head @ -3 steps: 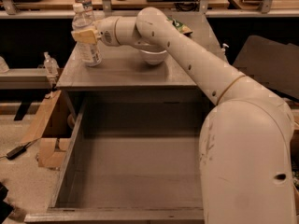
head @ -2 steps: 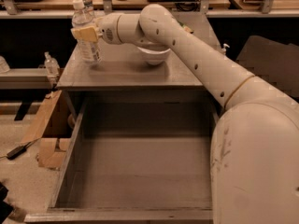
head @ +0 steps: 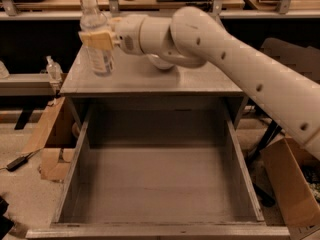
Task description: Place blue plastic bottle into top drawer
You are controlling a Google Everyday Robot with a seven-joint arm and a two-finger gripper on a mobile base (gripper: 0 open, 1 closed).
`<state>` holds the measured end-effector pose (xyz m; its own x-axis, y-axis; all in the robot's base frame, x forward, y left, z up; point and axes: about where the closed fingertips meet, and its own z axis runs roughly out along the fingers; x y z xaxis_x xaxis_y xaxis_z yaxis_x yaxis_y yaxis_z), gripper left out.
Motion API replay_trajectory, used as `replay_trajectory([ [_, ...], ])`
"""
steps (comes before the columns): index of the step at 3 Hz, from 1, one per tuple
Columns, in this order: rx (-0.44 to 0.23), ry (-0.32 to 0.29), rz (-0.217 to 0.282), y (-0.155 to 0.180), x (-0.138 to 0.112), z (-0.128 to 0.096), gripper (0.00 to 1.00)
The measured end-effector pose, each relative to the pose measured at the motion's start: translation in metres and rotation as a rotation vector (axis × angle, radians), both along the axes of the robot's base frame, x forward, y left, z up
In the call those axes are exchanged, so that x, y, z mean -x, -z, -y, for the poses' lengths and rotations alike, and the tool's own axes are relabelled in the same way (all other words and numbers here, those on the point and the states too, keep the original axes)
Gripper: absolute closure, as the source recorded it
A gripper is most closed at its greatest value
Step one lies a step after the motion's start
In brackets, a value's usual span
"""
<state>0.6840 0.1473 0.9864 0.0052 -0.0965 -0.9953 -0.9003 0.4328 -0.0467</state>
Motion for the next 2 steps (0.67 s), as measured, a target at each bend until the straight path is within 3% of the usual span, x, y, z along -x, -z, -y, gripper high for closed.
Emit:
replay_trajectory([
  [2,-0.026,0.041,-0.036,0.064,0.091,0.015,1.00],
])
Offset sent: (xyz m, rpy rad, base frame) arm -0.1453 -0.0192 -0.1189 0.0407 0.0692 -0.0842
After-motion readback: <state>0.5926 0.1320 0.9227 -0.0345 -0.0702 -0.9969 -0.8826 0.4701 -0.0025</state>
